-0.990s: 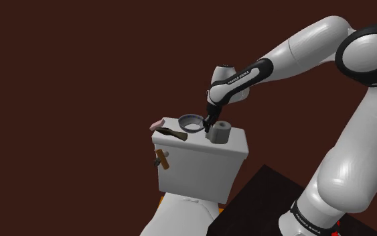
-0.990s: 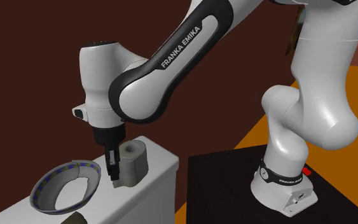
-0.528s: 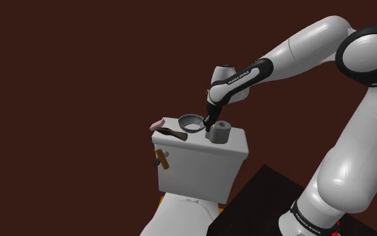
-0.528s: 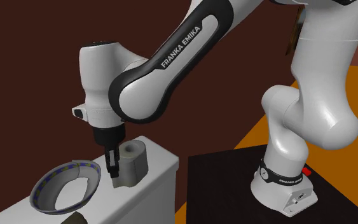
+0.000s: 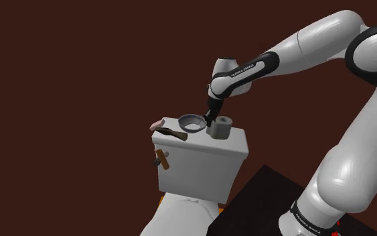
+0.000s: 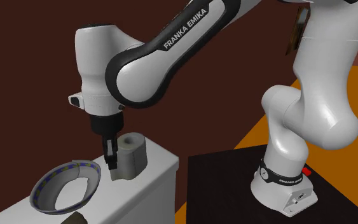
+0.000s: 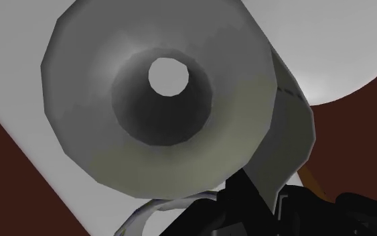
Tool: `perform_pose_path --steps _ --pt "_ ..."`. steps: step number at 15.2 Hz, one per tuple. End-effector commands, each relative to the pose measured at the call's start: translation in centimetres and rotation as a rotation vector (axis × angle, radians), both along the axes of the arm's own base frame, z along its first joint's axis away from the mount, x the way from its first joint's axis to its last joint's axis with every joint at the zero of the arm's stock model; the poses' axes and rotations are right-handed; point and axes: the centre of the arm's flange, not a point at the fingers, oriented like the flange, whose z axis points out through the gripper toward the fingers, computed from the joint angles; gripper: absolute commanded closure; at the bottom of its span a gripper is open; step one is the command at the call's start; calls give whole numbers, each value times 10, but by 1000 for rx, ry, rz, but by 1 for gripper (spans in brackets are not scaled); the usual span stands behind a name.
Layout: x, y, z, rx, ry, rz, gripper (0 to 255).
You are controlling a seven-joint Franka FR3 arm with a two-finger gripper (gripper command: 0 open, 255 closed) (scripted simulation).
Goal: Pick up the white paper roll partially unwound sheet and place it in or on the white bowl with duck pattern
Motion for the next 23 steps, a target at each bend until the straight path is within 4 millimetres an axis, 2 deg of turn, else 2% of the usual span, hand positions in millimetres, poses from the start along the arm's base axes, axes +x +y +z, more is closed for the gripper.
perform_pose_path --steps 1,17,23 --pt "0 1 11 0 0 0 255" --pt "0 1 91 0 0 0 255" --pt "77 16 103 0 0 0 255"
